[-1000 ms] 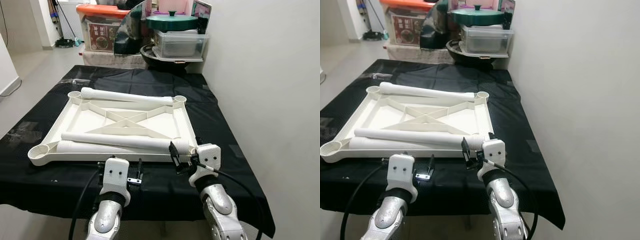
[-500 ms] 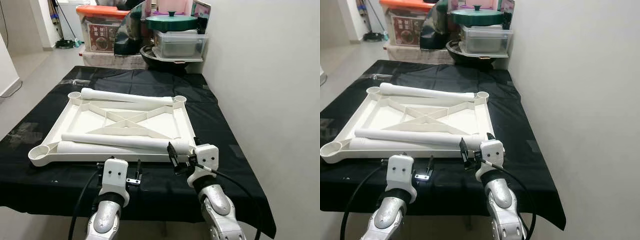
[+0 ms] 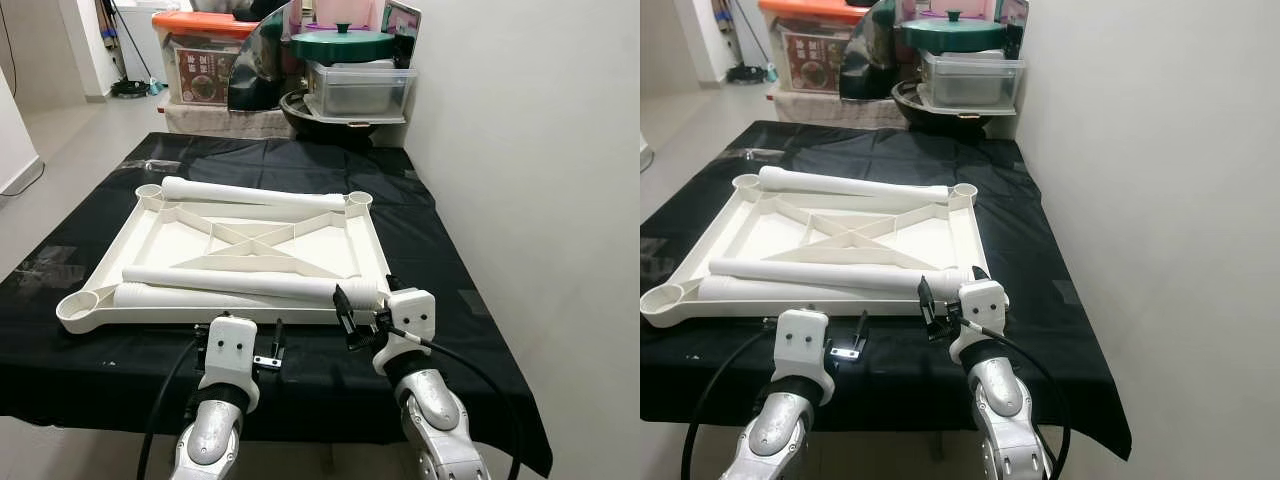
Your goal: Building children table
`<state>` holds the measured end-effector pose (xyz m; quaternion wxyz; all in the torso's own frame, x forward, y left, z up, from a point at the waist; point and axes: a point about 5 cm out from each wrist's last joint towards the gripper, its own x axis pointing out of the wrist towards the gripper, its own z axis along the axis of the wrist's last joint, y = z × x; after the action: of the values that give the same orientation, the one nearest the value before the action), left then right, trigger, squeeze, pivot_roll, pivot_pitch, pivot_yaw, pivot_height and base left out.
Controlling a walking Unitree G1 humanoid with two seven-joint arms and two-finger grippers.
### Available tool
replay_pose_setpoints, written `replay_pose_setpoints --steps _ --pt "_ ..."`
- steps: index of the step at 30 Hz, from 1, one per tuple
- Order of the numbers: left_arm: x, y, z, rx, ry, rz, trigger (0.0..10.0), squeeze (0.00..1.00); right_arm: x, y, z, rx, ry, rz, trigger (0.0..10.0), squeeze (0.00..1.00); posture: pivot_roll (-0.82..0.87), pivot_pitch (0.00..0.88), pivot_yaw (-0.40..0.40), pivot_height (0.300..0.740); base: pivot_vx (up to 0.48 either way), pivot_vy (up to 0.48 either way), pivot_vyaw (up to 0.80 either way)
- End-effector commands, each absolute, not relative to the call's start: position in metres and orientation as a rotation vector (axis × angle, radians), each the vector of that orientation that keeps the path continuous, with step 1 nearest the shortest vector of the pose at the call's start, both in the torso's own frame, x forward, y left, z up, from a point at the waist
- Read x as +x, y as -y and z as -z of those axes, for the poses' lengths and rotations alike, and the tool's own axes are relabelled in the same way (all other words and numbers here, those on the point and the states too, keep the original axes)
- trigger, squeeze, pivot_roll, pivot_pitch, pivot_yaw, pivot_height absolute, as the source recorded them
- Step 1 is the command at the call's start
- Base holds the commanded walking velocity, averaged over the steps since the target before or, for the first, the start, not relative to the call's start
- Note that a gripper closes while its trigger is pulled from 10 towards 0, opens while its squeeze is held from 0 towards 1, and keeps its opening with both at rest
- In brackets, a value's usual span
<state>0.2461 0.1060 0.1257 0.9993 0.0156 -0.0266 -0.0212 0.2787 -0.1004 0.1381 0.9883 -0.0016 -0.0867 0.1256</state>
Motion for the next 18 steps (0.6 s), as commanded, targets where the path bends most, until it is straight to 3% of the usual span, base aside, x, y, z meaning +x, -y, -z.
replay_pose_setpoints --steps 1,18 --pt "0.2476 -0.1040 -0.1230 0.029 0.045 0.048 10.0 0.00 0.2783 0.0958 -0.1378 0.014 0.166 -0.260 10.0 0.00 0.12 0.000 -0.061 0.740 0.000 0.000 0.00" --pt "0.2486 -0.1041 -0.1215 0.031 0.040 0.052 10.0 0.00 0.2787 0.0949 -0.1370 0.017 0.161 -0.261 10.0 0.00 0.13 0.000 -0.058 0.740 0.000 0.000 0.00"
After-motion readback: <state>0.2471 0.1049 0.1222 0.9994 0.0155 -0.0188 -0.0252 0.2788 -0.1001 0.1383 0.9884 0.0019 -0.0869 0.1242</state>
